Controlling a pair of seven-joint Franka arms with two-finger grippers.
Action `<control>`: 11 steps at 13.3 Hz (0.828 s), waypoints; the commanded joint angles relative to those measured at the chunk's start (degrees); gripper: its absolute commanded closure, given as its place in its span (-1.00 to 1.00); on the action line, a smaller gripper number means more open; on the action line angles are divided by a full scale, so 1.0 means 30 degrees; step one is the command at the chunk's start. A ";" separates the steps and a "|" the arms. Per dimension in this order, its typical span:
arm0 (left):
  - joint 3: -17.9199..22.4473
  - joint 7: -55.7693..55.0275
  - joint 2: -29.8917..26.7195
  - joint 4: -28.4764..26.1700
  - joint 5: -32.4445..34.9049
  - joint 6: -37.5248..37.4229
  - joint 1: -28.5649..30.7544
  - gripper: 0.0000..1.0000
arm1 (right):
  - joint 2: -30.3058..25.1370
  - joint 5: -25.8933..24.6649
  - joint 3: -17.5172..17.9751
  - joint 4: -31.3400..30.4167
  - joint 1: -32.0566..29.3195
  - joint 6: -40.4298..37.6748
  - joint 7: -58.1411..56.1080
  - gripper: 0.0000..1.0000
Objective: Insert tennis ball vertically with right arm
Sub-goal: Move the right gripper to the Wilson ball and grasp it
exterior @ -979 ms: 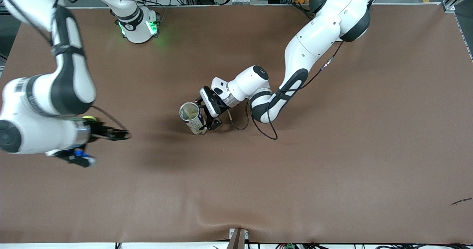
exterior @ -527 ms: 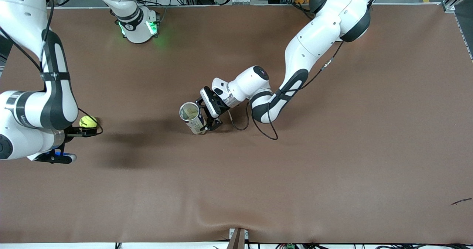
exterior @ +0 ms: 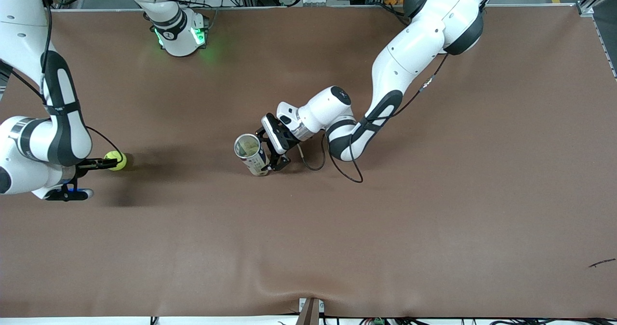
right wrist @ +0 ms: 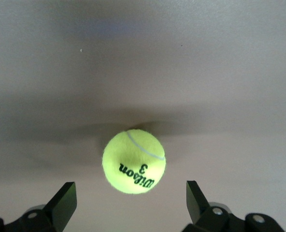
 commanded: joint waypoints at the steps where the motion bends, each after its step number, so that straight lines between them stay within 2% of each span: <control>1: 0.0078 -0.0013 0.0125 0.0211 0.0291 0.0457 0.0015 -0.84 | -0.0921 -0.0493 0.0263 -0.2356 -0.0225 0.1900 -0.0061 -1.00; 5: 0.0078 -0.0013 0.0066 0.0240 0.0291 0.0457 0.0045 -0.85 | -0.0892 -0.0522 0.0232 -0.3503 -0.0196 0.3371 -0.0061 -1.00; 6: 0.0078 -0.0013 0.0066 0.0211 0.0320 0.0457 0.0074 -0.85 | -0.0863 -0.0493 0.0232 -0.3533 -0.0283 0.3401 -0.0061 -0.76; 8: 0.0078 -0.0012 0.0037 0.0211 0.0320 0.0457 0.0103 -0.85 | -0.0863 -0.0522 0.0232 -0.3533 -0.0255 0.3372 -0.0148 0.23; 9: 0.0078 -0.0013 0.0008 0.0240 0.0320 0.0457 0.0103 -0.86 | -0.0863 -0.0493 0.0232 -0.3504 -0.0428 0.3343 -0.0149 0.63; 10: 0.0078 -0.0013 0.0008 0.0240 0.0320 0.0457 0.0103 -0.86 | -0.0863 -0.0377 0.0290 -0.3417 -0.0778 0.3169 -0.0120 0.88; 11: 0.0078 0.0016 0.0008 0.0240 0.0320 0.0457 0.0103 -0.86 | -0.0921 -0.0259 0.0320 -0.3300 -0.0753 0.2993 -0.0090 0.89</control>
